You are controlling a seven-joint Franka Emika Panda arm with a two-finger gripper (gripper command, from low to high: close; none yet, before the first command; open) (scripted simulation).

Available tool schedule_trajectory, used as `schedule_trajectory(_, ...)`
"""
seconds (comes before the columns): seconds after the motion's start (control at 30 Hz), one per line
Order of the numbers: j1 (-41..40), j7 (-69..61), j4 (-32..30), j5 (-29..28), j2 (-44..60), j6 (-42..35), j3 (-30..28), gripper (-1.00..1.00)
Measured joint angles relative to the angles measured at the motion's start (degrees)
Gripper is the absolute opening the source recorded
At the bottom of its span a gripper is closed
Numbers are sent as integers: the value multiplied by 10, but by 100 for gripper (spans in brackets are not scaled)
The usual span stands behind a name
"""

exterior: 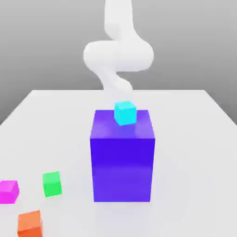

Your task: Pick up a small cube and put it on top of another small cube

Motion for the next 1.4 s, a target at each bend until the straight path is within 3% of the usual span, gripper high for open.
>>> schedule_trajectory(0.57,-172,263,-46,4,356,137,-75,0)
schedule_trajectory(0.87,-251,354,-69,71,547,207,-112,0)
schedule_trajectory(1.03,-285,335,-53,117,651,279,-82,0)
schedule_trajectory(1.07,-290,331,-50,122,665,290,-76,-100)
schedule_trajectory(1.27,-293,330,-48,124,673,296,-73,-100)
schedule_trajectory(1.4,-277,348,-61,100,616,253,-94,-100)
